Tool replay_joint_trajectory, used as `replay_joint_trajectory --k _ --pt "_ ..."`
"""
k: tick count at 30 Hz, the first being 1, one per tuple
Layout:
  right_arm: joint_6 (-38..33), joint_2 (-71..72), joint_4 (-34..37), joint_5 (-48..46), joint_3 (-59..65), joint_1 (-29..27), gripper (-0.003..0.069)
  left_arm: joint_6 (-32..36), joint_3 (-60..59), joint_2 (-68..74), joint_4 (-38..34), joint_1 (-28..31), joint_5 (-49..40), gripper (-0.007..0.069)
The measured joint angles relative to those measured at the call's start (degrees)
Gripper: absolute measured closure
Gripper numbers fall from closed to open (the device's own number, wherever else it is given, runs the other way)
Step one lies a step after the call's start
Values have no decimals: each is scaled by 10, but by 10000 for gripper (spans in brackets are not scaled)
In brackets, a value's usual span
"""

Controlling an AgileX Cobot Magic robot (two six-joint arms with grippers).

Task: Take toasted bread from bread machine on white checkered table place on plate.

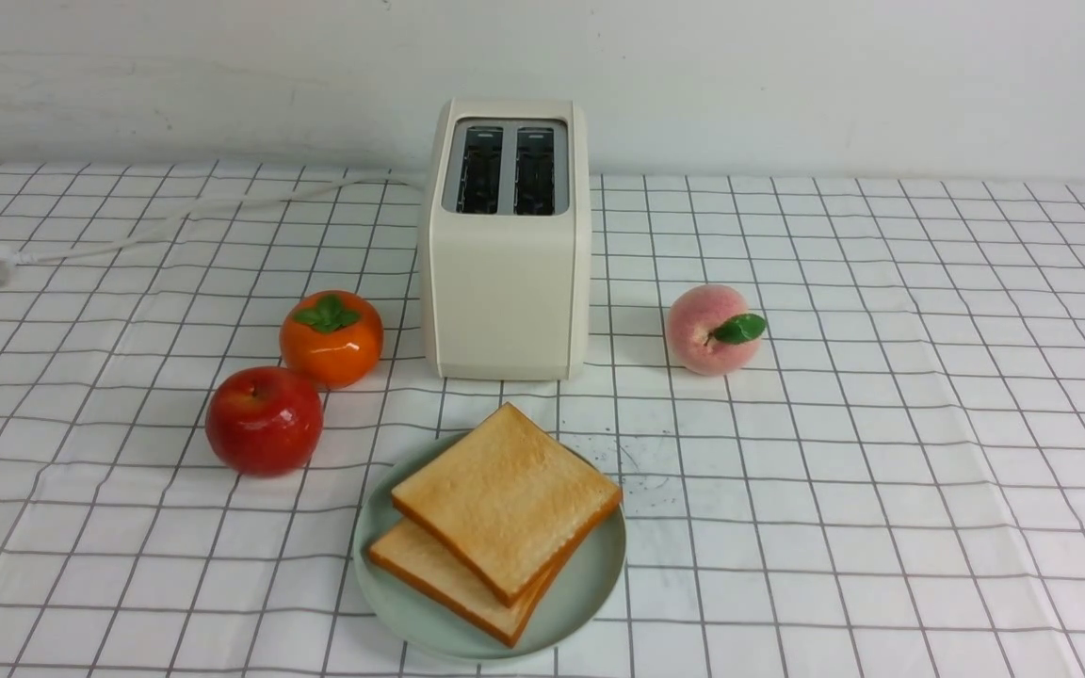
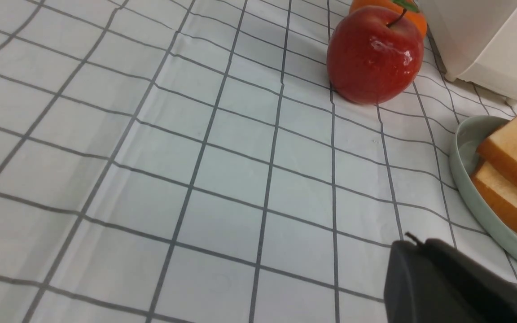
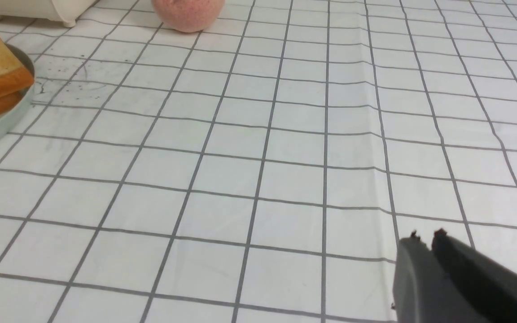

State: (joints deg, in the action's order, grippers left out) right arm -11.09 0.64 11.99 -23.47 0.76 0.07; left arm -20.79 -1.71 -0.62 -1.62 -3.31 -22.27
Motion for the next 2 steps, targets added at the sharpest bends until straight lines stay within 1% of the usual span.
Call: replay_joint_trajectory --k 2 --pt "0 0 0 0 0 0 608 0 0 0 0 0 0 617"
